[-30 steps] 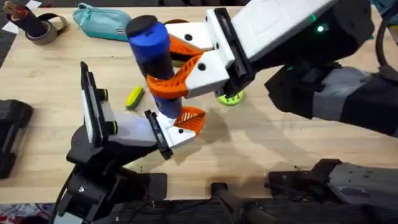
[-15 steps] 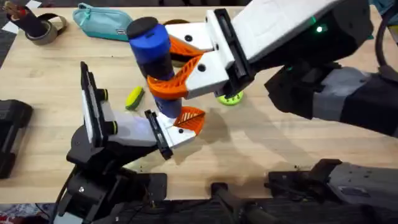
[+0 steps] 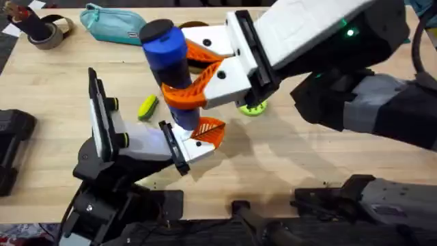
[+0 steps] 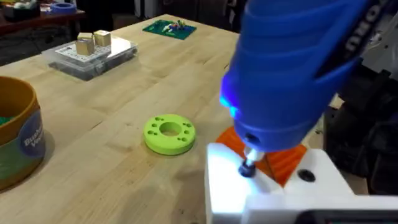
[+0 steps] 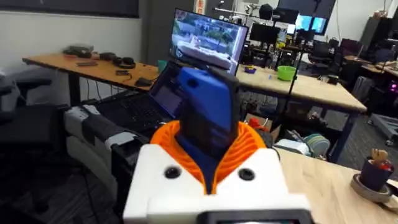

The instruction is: Pick up the gripper from the table and insert it into the empty holder that is missing its gripper. Then pick up a screw, insert it into the mounting hole, and use the screwdriver to tighten it. Finally, clean up the table by picking up the vegetable and placing it into the bucket.

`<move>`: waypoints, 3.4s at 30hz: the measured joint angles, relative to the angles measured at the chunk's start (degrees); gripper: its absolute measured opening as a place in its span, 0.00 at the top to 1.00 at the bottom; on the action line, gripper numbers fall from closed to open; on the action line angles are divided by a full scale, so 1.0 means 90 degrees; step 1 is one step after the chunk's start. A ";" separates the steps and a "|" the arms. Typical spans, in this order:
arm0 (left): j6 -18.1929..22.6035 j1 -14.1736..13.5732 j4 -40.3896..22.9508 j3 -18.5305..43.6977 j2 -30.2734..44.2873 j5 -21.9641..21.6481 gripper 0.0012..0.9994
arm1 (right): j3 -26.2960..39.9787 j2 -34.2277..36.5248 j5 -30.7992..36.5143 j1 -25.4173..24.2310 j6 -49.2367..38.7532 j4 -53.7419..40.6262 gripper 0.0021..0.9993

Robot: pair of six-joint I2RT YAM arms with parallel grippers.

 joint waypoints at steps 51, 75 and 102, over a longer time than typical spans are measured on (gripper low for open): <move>0.0001 -0.0002 0.0000 -0.0001 0.0000 0.0012 0.99 | 0.0097 0.0000 -0.0206 -0.0183 0.0324 -0.0059 0.97; 0.0002 0.0000 0.0000 -0.0001 0.0000 0.0000 0.99 | 0.1960 0.0002 -0.1823 -0.0726 0.0247 -0.2580 0.97; 0.0002 0.0000 0.0000 -0.0001 0.0000 0.0000 0.99 | 0.2824 0.0000 -0.2662 -0.1656 -0.0515 -0.2255 0.97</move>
